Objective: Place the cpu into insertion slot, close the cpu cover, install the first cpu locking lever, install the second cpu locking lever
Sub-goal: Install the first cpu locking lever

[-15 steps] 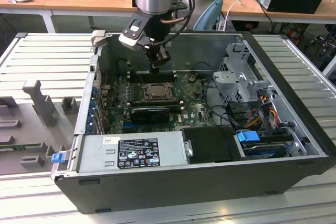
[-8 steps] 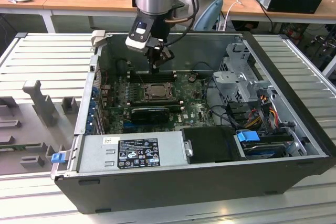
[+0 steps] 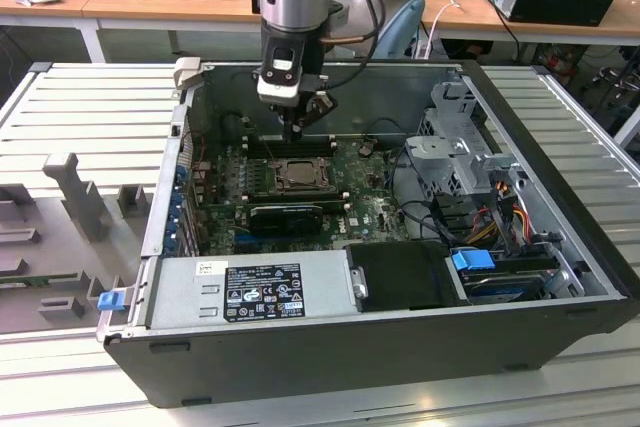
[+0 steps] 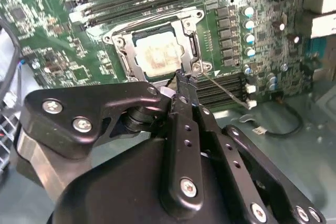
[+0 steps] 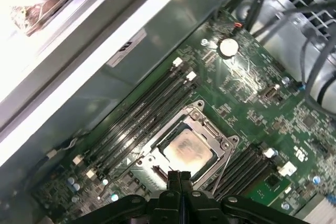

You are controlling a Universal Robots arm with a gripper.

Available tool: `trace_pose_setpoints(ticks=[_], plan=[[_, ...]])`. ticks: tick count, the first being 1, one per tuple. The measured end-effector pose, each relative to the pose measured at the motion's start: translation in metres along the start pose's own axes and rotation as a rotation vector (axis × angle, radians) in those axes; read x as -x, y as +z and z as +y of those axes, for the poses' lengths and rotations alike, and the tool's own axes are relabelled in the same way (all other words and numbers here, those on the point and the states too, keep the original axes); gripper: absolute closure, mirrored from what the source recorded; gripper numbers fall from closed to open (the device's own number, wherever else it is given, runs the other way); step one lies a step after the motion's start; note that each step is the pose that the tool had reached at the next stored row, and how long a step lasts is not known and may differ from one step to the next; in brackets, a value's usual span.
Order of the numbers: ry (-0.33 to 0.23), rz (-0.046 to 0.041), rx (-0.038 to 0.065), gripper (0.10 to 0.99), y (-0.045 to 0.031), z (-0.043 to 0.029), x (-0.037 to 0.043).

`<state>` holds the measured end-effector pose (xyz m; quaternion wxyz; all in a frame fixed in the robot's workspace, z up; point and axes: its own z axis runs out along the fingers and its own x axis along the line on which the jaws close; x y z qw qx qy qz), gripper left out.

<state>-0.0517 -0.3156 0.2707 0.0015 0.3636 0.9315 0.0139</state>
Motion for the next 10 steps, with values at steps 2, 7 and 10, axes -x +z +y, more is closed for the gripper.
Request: trace_pose_setpoints(ticks=[2, 7, 10], plan=[[-0.052, 0.0012, 0.0, 0.98, 0.0006, 0.0, 0.0], [-0.167, 0.0036, 0.0, 0.98, 0.0014, 0.0, 0.0], [-0.209, 0.0047, -0.001, 0.98, 0.0017, 0.0, 0.0]])
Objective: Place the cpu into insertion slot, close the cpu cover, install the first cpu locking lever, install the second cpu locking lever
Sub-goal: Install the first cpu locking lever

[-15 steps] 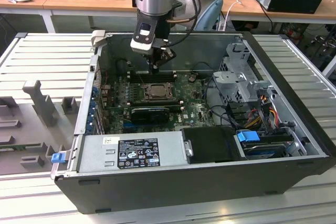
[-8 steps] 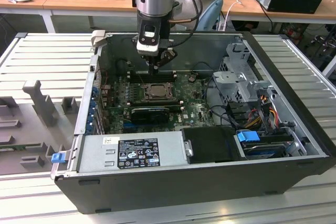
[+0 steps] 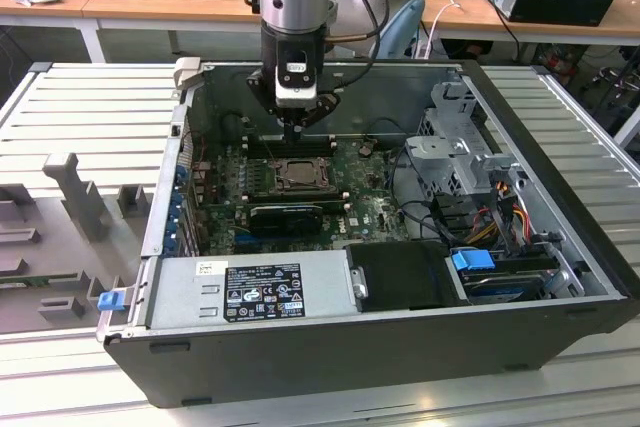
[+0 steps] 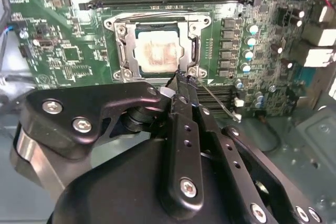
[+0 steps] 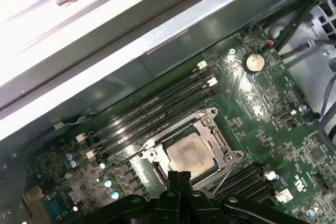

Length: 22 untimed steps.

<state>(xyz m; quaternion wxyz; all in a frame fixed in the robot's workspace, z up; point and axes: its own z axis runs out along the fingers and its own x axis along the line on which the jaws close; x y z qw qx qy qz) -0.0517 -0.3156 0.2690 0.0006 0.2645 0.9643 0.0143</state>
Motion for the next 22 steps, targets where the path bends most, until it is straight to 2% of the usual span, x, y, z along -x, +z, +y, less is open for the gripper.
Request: trace_pose_setpoints(ticks=[5, 11, 17, 22], plan=[[-0.064, 0.0018, 0.0, 0.98, 0.0005, 0.0, 0.0], [-0.172, 0.0045, -0.001, 0.98, 0.0011, 0.0, 0.0], [-0.251, -0.0077, 0.006, 0.98, 0.0021, -0.0001, 0.0001], [-0.348, -0.005, 0.006, 0.98, 0.0035, -0.0001, 0.0]])
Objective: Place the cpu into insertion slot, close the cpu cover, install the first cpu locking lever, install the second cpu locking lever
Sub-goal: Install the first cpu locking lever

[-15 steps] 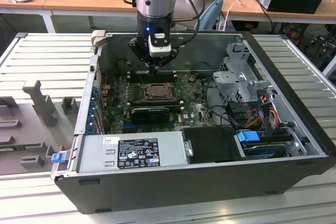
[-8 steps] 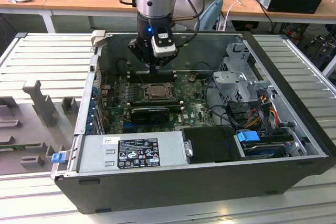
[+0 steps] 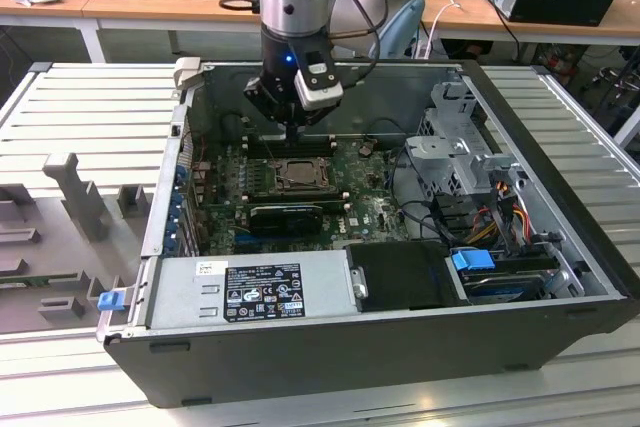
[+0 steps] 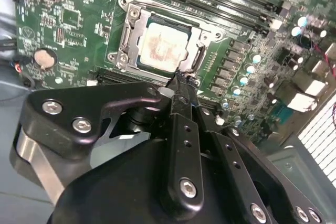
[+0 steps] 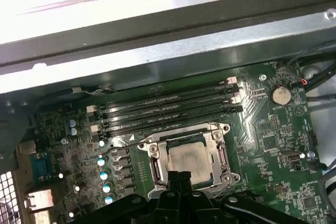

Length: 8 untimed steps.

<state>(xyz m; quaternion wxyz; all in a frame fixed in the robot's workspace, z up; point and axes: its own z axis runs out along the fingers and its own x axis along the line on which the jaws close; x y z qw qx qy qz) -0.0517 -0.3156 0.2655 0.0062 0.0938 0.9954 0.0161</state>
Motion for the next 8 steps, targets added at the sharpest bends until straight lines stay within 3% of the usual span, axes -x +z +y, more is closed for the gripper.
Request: trace_pose_setpoints(ticks=[5, 8], plan=[[-0.133, 0.0044, 0.001, 0.98, 0.0008, 0.0, 0.0], [-0.145, 0.0047, 0.001, 0.98, 0.0008, 0.0, 0.0]])
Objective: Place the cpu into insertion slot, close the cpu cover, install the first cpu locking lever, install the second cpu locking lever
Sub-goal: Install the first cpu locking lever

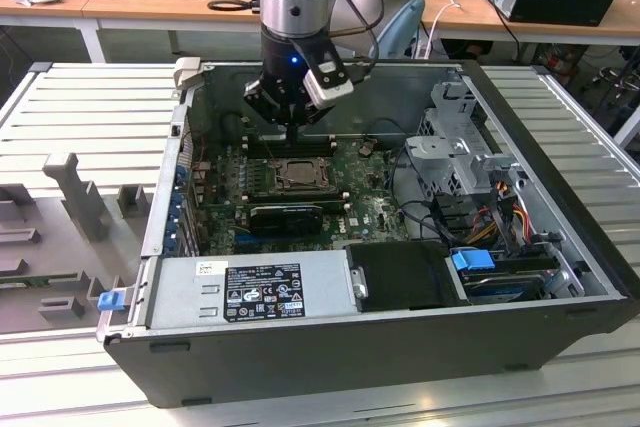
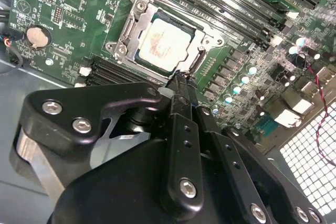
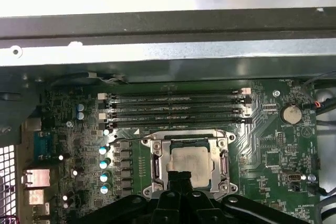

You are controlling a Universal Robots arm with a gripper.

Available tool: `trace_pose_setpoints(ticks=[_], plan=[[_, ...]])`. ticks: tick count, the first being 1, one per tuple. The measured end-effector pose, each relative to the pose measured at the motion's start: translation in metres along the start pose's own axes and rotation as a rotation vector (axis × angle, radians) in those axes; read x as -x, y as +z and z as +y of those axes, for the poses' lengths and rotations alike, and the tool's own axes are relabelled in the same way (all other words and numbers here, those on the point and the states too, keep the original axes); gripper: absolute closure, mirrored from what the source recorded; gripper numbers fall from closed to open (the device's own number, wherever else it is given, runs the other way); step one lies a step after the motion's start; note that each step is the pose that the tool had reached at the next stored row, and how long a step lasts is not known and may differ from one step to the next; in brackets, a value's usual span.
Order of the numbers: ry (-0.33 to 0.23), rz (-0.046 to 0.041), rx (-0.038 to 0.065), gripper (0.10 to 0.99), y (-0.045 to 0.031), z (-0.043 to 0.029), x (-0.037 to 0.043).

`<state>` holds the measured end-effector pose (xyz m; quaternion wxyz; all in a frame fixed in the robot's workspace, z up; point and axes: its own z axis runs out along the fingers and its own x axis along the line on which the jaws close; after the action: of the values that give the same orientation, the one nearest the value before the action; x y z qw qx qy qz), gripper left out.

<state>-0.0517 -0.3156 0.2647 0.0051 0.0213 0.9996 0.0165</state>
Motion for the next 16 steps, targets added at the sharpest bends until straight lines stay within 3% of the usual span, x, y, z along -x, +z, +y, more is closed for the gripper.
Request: trace_pose_setpoints(ticks=[4, 7, 8, 9, 10, 13, 14, 16], plan=[[-0.02, 0.0005, 0.001, 0.98, 0.0002, -0.0004, 0.0004], [-0.087, 0.0029, 0.001, 0.98, 0.0007, -0.0005, 0.0004], [-0.108, 0.0037, 0.007, 0.98, 0.0013, -0.0006, -0.0012], [-0.109, 0.003, 0.026, 0.98, 0.0021, -0.0012, -0.0128], [-0.109, 0.003, 0.028, 0.98, 0.0035, -0.0019, -0.0271], [-0.11, 0.0029, 0.028, 0.98, 0.0056, -0.003, -0.0515], [-0.11, 0.0027, 0.029, 0.98, 0.0063, -0.0029, -0.0576], [-0.11, 0.003, 0.03, 0.98, 0.0072, -0.0004, -0.0594]])
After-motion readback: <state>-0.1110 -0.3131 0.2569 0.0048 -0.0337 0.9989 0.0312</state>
